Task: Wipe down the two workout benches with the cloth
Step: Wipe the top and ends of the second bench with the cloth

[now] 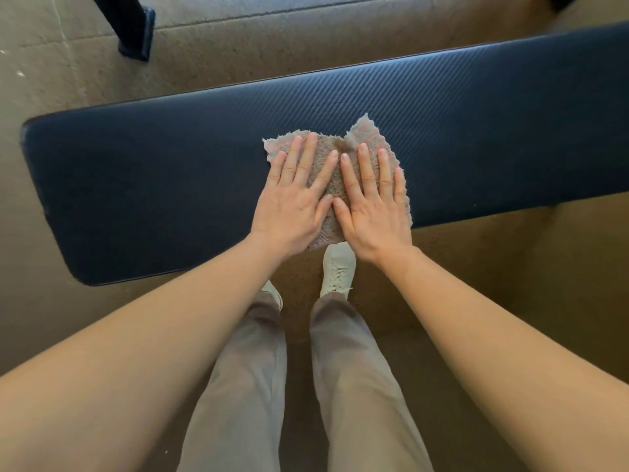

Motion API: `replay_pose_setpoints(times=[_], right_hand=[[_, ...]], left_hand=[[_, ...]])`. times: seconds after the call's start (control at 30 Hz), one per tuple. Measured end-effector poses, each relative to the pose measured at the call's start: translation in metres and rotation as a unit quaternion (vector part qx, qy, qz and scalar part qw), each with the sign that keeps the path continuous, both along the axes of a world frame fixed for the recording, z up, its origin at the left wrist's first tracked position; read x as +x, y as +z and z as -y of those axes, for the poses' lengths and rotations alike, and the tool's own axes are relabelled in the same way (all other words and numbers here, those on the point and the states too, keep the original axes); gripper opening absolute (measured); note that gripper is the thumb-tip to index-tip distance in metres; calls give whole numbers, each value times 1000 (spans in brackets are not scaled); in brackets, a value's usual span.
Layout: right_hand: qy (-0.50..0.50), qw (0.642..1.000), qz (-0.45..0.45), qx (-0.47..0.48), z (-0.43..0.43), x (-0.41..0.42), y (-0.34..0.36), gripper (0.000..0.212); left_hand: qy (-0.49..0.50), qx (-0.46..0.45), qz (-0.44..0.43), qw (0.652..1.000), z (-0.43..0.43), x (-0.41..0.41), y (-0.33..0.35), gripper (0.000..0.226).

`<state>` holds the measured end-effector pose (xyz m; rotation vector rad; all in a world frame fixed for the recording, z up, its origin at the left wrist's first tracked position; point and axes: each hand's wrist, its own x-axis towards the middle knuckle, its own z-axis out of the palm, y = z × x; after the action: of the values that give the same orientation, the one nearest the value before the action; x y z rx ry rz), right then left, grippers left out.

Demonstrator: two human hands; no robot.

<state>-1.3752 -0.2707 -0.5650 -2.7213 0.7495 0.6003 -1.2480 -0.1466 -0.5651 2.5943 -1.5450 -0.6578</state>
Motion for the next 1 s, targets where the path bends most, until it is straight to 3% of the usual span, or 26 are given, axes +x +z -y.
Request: replay_pose_setpoints(times=[0.3, 0.53, 0.73, 1.0], right_hand=[[-94, 995, -26, -21, 45, -65, 3, 71], [-122, 992, -11, -20, 50, -102, 2, 74], [-88, 996, -20, -18, 28, -102, 0, 82], [41, 998, 30, -31, -41, -37, 1, 88]], left_hand=[[-75, -20, -1, 997, 74, -52, 0, 62], [-128, -8, 7, 992, 84, -81, 2, 65], [-146, 10, 18, 989, 48, -81, 1, 70], [-60, 16, 24, 998, -66, -48, 0, 68]])
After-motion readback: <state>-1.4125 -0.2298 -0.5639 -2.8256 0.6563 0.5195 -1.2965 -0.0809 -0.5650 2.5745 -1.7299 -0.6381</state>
